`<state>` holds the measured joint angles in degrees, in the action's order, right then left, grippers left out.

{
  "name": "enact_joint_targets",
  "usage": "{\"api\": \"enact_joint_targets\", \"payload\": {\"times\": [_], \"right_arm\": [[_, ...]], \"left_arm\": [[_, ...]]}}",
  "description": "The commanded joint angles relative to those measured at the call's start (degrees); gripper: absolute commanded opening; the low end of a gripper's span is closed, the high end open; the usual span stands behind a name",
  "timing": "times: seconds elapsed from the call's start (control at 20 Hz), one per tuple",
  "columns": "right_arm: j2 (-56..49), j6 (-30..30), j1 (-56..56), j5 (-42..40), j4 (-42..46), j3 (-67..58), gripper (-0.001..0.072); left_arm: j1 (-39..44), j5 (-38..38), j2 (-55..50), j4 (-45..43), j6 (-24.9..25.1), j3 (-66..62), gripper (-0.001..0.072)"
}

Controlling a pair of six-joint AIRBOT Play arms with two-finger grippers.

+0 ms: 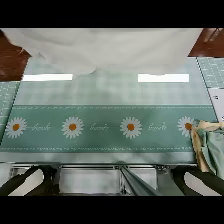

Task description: Fold the shirts.

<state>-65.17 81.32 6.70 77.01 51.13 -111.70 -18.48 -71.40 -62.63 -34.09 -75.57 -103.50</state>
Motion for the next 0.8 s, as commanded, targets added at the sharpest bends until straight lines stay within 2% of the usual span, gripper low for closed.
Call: {"api": "enact_joint_targets", "payload": {"times": [0.0, 0.15, 0.25, 0.5, 0.65, 0.75], "right_arm": [[6.62, 2.16, 0.02, 3.08, 8.37, -8.5, 0.0019], [13.22, 2.89, 0.02, 5.84, 14.71, -8.5, 0.0019], [17.16, 3.78, 0.02, 7.52, 16.65, -8.5, 0.0019], [24.26, 5.44, 0.02, 14.95, 20.2, -8.07, 0.0019], [26.97, 7.23, 0.04, 17.64, 20.22, -1.07, 0.0019], [28.35, 8.46, 0.02, 17.46, 18.4, 8.74, 0.0019]], "left_arm": [[-1.36, 1.18, 6.36, -8.33, -2.64, -13.97, 0.0021], [-2.67, -2.71, 13.25, -16.04, -2.89, -13.86, 0.0021], [-1.62, -3.48, 17.27, -21.68, -5.11, -13.77, 0.0021], [9.18, -6.62, 24.46, -34.99, -6.69, -13.53, 0.0021], [15.72, -9.92, 25.92, -39.34, -6.82, -8.79, 0.0021], [17.0, -10.12, 25.75, -39.67, -6.82, -1.81, 0.0021]]}}
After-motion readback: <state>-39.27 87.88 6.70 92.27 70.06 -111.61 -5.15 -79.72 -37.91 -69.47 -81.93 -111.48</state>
